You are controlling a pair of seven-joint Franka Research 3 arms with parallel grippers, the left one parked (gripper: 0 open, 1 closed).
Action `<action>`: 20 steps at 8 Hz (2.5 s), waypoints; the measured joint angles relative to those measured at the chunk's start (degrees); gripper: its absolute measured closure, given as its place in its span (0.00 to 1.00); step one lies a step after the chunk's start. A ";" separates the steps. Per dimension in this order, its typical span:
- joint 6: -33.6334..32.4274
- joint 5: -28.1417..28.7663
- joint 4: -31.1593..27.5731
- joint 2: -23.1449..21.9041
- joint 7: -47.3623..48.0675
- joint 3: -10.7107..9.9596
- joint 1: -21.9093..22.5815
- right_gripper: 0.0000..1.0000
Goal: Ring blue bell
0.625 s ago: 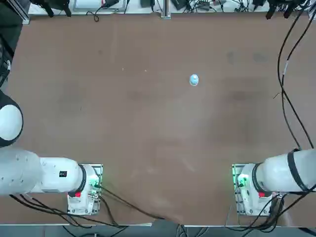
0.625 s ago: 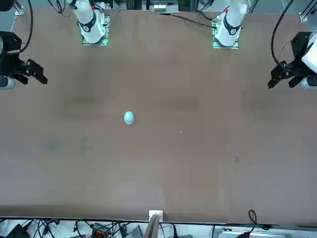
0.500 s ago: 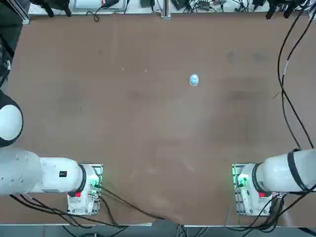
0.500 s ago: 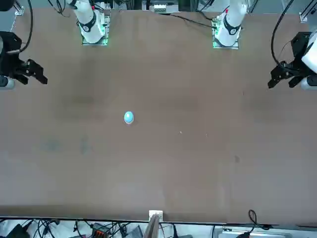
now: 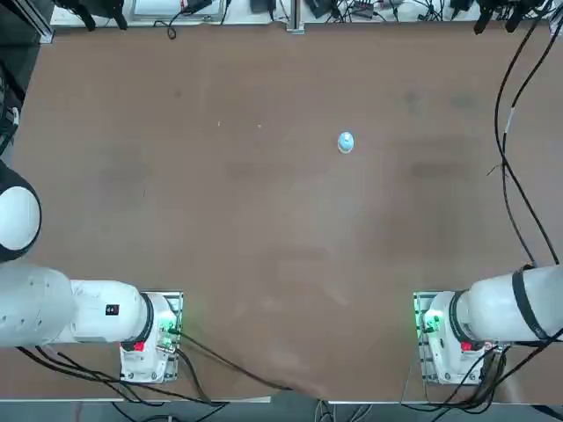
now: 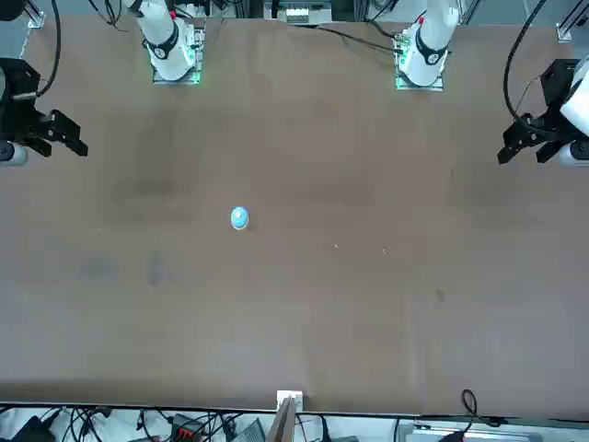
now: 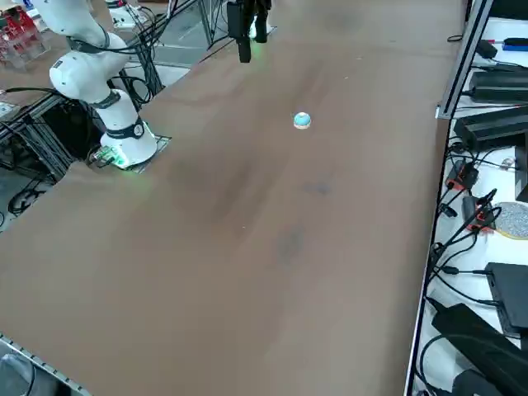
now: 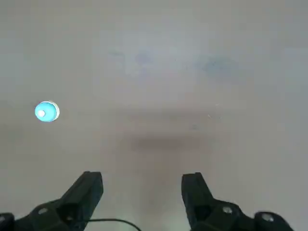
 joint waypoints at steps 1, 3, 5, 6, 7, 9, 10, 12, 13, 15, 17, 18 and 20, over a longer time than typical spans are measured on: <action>0.00 0.01 0.00 0.00 0.00 0.00 0.00 0.00; 0.00 0.01 0.01 0.00 0.00 0.00 0.00 0.00; 0.00 0.01 0.01 0.00 0.00 0.00 -0.02 0.00; -0.02 0.01 0.01 0.00 0.00 0.00 -0.03 0.00; -0.03 0.00 0.01 0.00 0.00 0.00 -0.06 0.00; -0.10 0.00 0.01 0.04 0.02 0.00 -0.12 0.00; -0.15 0.00 0.02 0.27 0.08 0.00 -0.13 0.00; -0.13 0.00 0.02 1.50 0.10 0.00 -0.13 0.04; -0.09 0.00 0.02 2.35 0.09 0.00 -0.13 0.05; -0.12 0.01 0.07 3.21 0.06 0.00 -0.14 0.36; -0.24 0.01 0.27 3.21 0.06 -0.02 -0.15 0.76; -0.31 0.01 0.38 3.22 0.06 -0.02 -0.15 0.94; -0.40 0.02 0.41 3.22 0.06 -0.02 -0.15 0.99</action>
